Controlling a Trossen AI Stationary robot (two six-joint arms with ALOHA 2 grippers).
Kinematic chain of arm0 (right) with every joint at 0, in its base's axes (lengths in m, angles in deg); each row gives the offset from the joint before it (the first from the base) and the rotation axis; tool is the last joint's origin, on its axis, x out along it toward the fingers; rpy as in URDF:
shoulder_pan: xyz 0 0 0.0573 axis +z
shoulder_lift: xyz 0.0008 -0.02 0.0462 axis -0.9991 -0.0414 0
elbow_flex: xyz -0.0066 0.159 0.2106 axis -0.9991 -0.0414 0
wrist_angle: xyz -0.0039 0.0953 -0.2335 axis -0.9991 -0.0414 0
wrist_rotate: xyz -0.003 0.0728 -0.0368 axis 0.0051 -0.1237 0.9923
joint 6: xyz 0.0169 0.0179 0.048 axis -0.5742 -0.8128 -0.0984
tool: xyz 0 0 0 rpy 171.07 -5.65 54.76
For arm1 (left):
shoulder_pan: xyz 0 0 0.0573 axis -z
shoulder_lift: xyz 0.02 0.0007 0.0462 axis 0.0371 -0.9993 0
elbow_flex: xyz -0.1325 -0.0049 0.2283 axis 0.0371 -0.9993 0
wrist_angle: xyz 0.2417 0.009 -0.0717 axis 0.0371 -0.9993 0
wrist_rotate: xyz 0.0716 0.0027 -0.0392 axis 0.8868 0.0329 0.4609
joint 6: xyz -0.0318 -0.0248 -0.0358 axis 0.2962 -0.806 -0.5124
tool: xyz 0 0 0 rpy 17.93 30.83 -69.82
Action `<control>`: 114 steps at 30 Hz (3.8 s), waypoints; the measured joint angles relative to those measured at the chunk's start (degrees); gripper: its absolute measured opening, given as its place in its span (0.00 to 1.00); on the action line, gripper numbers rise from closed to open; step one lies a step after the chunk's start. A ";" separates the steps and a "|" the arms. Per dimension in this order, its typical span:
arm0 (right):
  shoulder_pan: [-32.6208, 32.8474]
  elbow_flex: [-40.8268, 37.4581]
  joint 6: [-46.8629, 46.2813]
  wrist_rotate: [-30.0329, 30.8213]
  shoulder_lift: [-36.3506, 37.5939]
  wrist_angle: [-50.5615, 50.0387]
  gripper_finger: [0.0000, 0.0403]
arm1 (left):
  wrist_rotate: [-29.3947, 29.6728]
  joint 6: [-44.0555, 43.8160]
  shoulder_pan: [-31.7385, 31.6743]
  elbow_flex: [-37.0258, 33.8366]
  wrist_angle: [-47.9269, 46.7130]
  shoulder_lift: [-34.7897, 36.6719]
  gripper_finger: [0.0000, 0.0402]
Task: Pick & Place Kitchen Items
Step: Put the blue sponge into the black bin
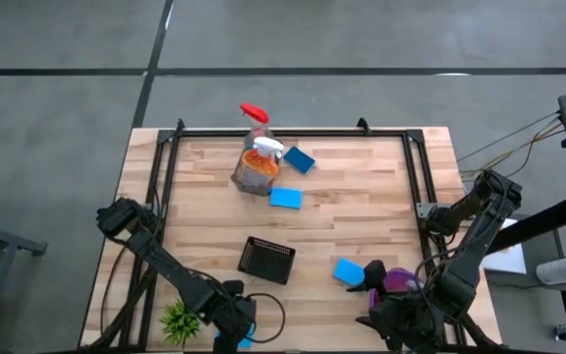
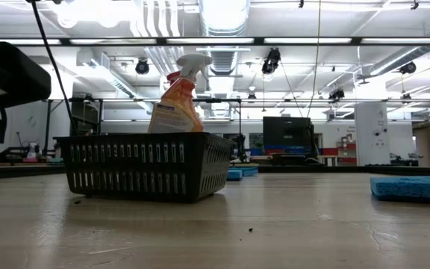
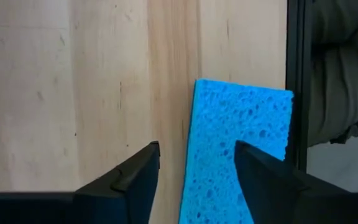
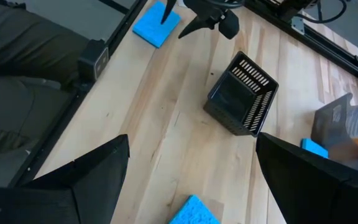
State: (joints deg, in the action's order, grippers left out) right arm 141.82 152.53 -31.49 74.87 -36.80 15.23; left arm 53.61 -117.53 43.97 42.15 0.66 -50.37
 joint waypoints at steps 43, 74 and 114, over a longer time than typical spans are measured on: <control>0.00 0.00 -0.02 -0.02 0.07 -0.39 0.86 | -2.95 0.22 -0.32 -4.45 2.22 -0.11 0.01; 0.00 0.00 -0.24 -0.02 0.07 -0.41 0.86 | 15.31 24.99 -13.10 19.96 -28.11 0.61 0.00; 0.79 -0.07 -1.09 -0.04 0.07 -1.29 0.86 | 2.55 41.51 -30.16 7.59 -17.78 0.50 0.29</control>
State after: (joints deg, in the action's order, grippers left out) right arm 142.61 152.46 -32.58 74.84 -36.74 13.94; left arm 56.16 -76.03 13.81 49.74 -17.12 -49.87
